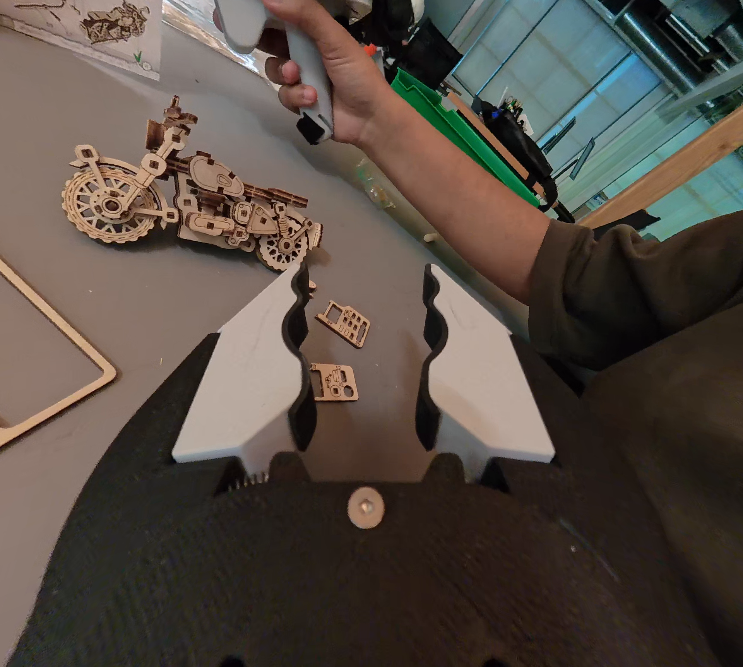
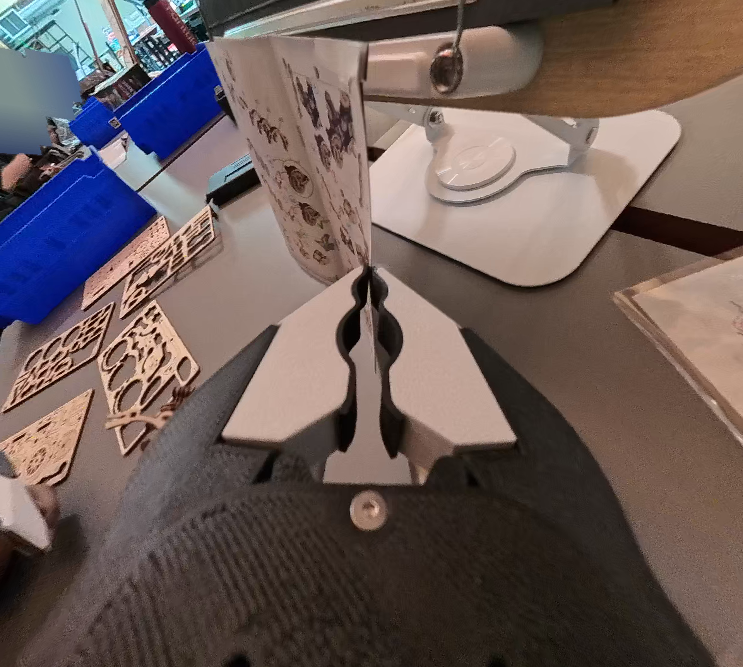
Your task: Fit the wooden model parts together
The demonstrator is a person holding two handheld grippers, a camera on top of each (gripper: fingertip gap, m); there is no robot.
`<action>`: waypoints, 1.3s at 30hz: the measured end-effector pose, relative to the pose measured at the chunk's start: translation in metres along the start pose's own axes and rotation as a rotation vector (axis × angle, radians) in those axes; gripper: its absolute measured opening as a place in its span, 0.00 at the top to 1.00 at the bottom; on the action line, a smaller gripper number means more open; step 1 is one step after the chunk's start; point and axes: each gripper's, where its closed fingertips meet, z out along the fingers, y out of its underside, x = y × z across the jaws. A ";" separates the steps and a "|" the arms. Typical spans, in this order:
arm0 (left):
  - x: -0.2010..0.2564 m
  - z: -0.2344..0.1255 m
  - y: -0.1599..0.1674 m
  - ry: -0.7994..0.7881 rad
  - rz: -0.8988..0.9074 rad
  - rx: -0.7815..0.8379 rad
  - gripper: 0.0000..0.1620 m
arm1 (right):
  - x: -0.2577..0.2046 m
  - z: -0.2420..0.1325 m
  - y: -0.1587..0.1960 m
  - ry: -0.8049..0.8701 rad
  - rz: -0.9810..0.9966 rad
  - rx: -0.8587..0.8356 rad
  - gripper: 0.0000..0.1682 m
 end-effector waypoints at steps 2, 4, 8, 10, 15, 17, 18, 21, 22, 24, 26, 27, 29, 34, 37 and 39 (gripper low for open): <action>0.000 0.000 0.000 0.000 -0.004 0.003 0.66 | -0.007 -0.002 0.002 -0.047 0.009 -0.036 1.00; 0.000 0.000 0.000 0.000 0.001 0.002 0.66 | -0.010 -0.004 0.004 -0.087 0.019 -0.072 1.00; 0.003 0.001 0.002 0.004 0.016 -0.010 0.66 | 0.001 -0.009 0.005 -0.076 0.007 -0.130 1.00; 0.005 0.001 0.003 0.006 0.026 -0.015 0.66 | 0.008 -0.010 0.003 -0.064 0.019 -0.144 1.00; 0.005 0.002 0.004 0.006 0.030 -0.021 0.66 | 0.018 -0.008 -0.005 -0.015 0.002 -0.130 0.91; 0.004 0.002 0.003 0.008 0.022 -0.019 0.66 | 0.020 -0.007 -0.006 0.007 -0.019 -0.129 0.88; 0.004 0.002 0.003 0.008 0.018 -0.018 0.66 | 0.020 -0.007 -0.006 0.012 -0.026 -0.129 0.86; 0.004 0.002 0.003 0.009 0.015 -0.017 0.66 | 0.020 -0.009 -0.006 0.027 -0.029 -0.125 0.82; 0.004 0.002 0.003 0.009 0.015 -0.016 0.66 | 0.020 -0.011 -0.007 0.035 -0.030 -0.119 0.80; 0.005 0.002 0.003 0.010 0.018 -0.016 0.66 | 0.019 -0.021 -0.009 0.077 -0.025 -0.107 0.75; 0.006 0.001 0.005 0.022 0.019 -0.028 0.70 | 0.016 -0.039 -0.005 0.160 -0.023 -0.122 0.70; 0.007 0.001 0.006 0.028 0.017 -0.036 0.70 | 0.009 -0.051 -0.001 0.194 -0.042 -0.133 0.68; 0.007 0.001 0.007 0.039 0.005 -0.039 0.71 | -0.015 -0.078 0.011 0.233 -0.108 -0.135 0.67; 0.004 0.000 0.003 0.050 -0.046 -0.014 0.70 | -0.093 -0.132 0.079 0.305 -0.311 -0.142 0.72; 0.002 -0.002 0.000 0.046 -0.058 0.010 0.70 | -0.126 -0.142 0.133 0.325 -0.376 -0.137 0.76; 0.003 -0.002 -0.001 0.043 -0.047 0.013 0.70 | -0.142 -0.144 0.164 0.314 -0.385 -0.138 0.77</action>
